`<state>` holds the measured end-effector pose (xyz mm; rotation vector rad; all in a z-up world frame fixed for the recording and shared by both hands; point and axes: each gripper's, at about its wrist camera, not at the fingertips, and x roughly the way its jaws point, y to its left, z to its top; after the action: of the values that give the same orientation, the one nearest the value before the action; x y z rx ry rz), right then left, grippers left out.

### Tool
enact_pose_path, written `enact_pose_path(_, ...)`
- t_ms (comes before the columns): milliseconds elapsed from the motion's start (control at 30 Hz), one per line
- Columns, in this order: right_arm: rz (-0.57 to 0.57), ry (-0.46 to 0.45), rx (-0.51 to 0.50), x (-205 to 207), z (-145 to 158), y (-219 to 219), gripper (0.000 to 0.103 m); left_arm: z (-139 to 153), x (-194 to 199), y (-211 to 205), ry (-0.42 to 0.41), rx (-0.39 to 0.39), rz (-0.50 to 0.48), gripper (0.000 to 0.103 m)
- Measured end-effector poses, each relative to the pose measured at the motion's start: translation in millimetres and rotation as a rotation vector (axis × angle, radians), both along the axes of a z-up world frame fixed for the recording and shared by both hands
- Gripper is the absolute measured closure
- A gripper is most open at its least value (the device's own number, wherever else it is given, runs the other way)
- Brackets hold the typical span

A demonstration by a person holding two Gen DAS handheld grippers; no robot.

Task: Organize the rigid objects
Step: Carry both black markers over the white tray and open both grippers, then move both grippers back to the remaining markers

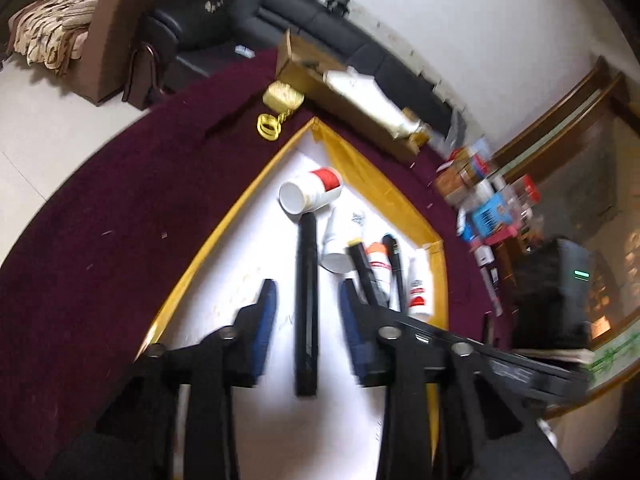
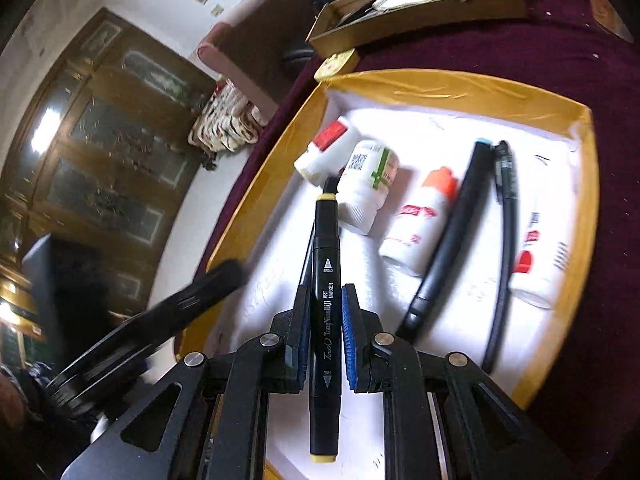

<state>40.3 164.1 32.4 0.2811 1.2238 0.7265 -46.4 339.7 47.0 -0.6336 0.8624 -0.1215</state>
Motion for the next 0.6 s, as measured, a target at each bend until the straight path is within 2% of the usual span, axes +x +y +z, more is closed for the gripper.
enact_pose_path(67,0.01,-0.008,-0.028,4,-5,9,0.09,8,-18,3,-0.046,0.009,0.023,0.051)
enact_pose_path(100,0.015,-0.014,-0.044,3,-7,13,0.09,12,-26,3,-0.067,0.02,0.036,0.048)
enact_pose_path(233,0.016,-0.06,-0.101,1,-6,23,0.089,18,-47,4,-0.11,0.029,0.069,0.047)
enact_pose_path(300,0.02,-0.089,-0.131,-2,-5,26,0.083,18,-53,3,-0.119,0.029,0.084,0.045)
enact_pose_path(367,0.022,-0.105,-0.13,-5,-2,25,0.07,20,-57,-2,-0.134,0.038,0.08,0.045)
enact_pose_path(500,0.016,-0.142,-0.087,-13,13,11,0.07,23,-58,-12,-0.141,0.062,0.068,0.044)
enact_pose_path(600,-0.013,-0.232,-0.063,-22,35,-18,0.07,25,-62,-21,-0.146,0.072,0.049,0.044)
